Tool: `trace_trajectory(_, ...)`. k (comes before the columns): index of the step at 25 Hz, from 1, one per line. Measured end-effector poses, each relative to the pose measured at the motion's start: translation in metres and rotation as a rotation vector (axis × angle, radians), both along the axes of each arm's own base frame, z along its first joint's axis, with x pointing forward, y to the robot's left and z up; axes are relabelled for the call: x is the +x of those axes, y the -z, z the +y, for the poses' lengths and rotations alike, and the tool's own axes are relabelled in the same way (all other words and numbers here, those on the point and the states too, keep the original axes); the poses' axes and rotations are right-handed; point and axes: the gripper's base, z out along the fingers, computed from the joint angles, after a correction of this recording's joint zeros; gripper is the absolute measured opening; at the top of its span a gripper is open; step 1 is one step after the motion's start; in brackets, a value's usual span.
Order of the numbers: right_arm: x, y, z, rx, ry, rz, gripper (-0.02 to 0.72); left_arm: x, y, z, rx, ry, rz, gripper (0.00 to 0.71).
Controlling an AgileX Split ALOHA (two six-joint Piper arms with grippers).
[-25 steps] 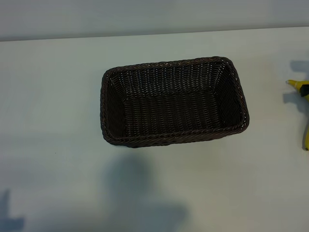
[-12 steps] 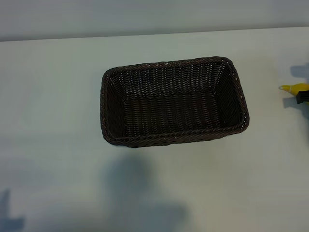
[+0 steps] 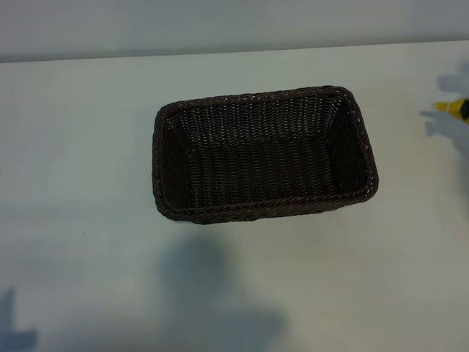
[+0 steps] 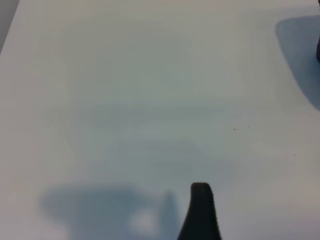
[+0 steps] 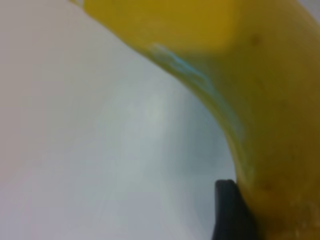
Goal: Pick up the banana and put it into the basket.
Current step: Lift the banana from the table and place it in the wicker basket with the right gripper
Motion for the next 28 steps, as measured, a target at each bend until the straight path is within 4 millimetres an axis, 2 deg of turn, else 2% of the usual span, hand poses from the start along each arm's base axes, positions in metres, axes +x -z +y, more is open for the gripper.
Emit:
trace_trajectory(3,0.007,-0.020,0.005,0.030,-0.022,-0.017,0.417,0.000,0.000,0.000,0.000,0.000,0.000,0.600)
trace_trajectory(9,0.007,-0.054,0.032,0.013,-0.119,-0.100,0.417,0.000,0.000,0.000,0.000,0.000,0.000,0.600)
trace_trajectory(15,0.006,-0.056,0.055,0.009,-0.185,-0.104,0.417,0.000,0.000,0.000,0.000,0.000,0.000,0.600)
trace_trajectory(19,0.005,-0.056,0.089,0.016,-0.272,-0.104,0.417,0.000,0.000,0.000,0.000,0.000,0.000,0.600)
trace_trajectory(28,-0.016,-0.057,0.191,0.044,-0.533,-0.147,0.417,0.000,0.000,0.000,0.000,0.000,0.000,0.600)
